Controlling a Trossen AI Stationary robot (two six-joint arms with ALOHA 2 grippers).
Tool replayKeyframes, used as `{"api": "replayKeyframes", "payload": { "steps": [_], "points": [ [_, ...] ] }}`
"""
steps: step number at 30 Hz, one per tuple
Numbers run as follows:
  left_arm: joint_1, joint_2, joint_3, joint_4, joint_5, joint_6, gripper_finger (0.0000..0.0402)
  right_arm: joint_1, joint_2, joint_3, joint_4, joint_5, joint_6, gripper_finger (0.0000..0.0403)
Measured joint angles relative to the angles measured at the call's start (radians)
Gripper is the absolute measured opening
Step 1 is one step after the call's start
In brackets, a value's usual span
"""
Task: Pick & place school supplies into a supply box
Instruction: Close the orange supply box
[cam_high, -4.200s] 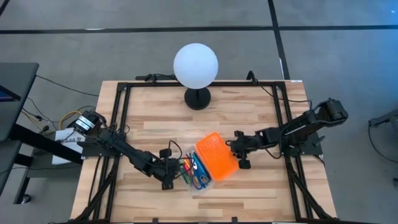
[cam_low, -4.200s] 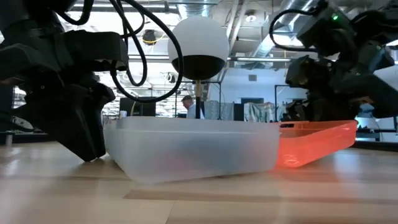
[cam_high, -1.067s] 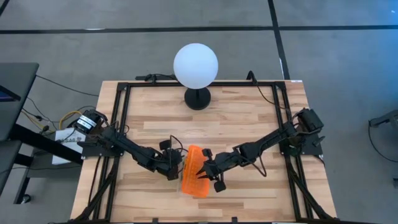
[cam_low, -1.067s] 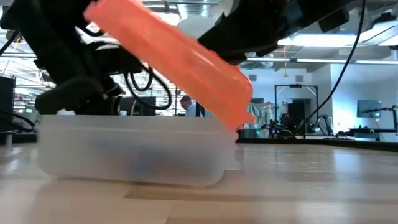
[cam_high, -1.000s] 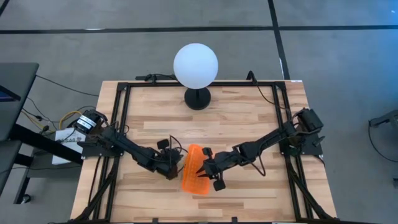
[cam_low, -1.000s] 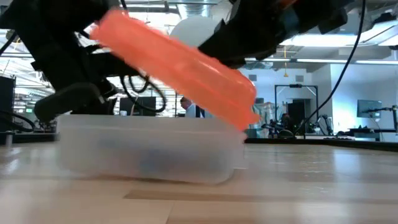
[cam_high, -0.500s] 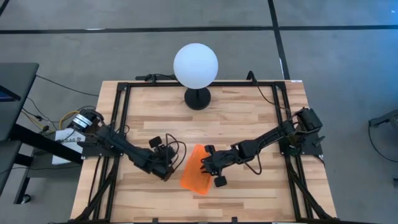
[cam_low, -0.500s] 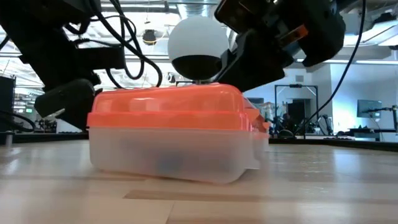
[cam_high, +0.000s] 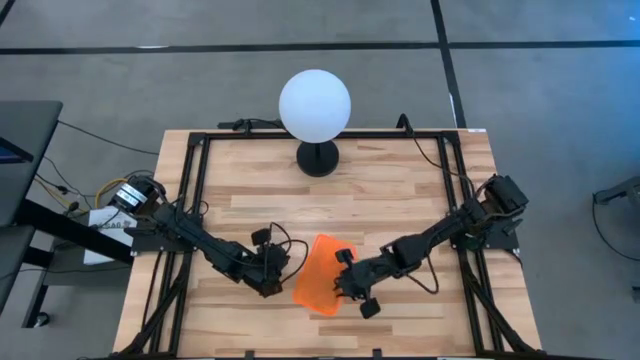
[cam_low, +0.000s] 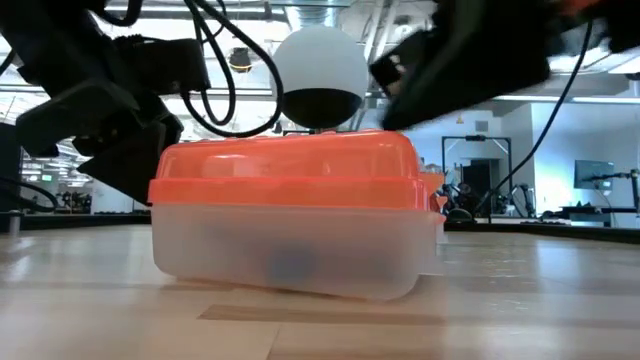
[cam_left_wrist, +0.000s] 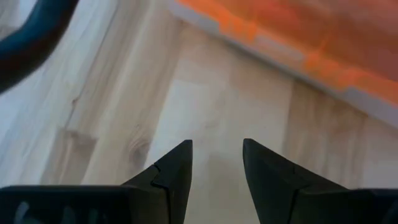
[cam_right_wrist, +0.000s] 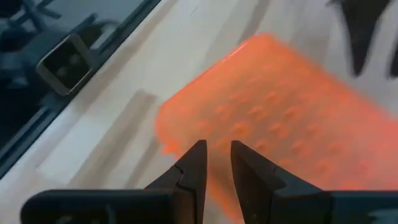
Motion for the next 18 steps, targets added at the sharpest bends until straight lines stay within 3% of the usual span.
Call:
{"api": "replayKeyframes", "payload": {
  "steps": [4, 11, 18],
  "points": [
    [0.000, 0.000, 0.000, 0.017, 0.009, 0.019, 0.0137, 0.046, 0.000, -0.001, -0.070, 0.030, 0.079, 0.0065],
    [0.003, 0.003, 0.000, 0.032, 0.011, 0.028, 0.0137, 0.114, 0.000, -0.001, -0.157, 0.194, 0.168, 0.0066],
    [0.003, 0.004, 0.000, 0.164, 0.067, 0.136, 0.0137, 0.070, 0.019, -0.002, -0.187, 0.262, 0.258, 0.0065]
  ]
}}
